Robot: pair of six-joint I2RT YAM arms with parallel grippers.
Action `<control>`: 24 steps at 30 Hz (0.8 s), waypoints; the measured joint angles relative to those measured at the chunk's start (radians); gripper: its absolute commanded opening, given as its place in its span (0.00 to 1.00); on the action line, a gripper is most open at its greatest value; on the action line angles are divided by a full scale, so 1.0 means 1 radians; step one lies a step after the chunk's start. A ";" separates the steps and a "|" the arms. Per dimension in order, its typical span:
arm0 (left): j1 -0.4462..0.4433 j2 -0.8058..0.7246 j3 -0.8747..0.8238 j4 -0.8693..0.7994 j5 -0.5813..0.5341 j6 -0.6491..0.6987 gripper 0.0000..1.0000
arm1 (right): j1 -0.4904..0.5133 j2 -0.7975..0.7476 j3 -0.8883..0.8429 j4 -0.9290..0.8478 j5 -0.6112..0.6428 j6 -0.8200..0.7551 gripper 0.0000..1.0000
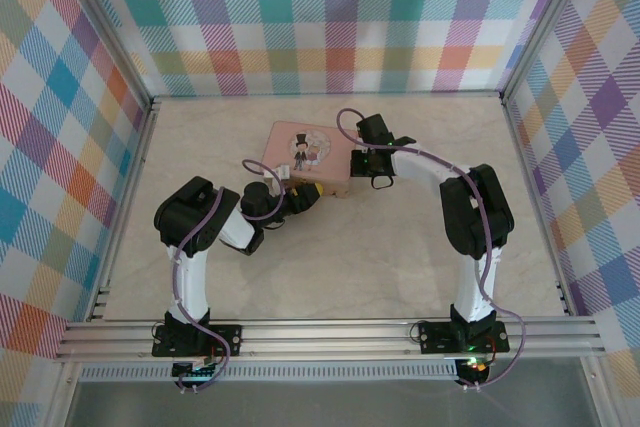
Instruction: Unlock the padlock with the key
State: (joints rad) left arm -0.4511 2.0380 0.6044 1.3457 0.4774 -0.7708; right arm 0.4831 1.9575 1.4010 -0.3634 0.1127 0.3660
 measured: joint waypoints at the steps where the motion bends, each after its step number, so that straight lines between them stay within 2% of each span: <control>1: 0.000 0.000 0.000 -0.002 -0.004 0.000 0.51 | 0.000 0.000 0.000 0.000 0.000 0.000 0.00; 4: 0.001 0.000 0.003 -0.019 -0.016 -0.004 0.44 | 0.001 0.000 0.000 0.000 0.000 0.000 0.00; 19: 0.040 -0.002 -0.032 -0.025 -0.024 -0.027 0.43 | 0.004 0.000 0.000 0.000 -0.001 0.000 0.00; 22: 0.061 -0.003 -0.047 -0.032 -0.026 -0.027 0.42 | 0.004 0.000 0.000 0.000 -0.001 0.000 0.00; 24: 0.062 -0.005 -0.047 -0.035 -0.026 -0.027 0.37 | 0.005 0.000 0.000 0.000 -0.001 0.000 0.00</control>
State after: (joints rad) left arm -0.3889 2.0335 0.5575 1.3106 0.4515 -0.7982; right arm 0.4877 1.9575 1.4010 -0.3630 0.1116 0.3660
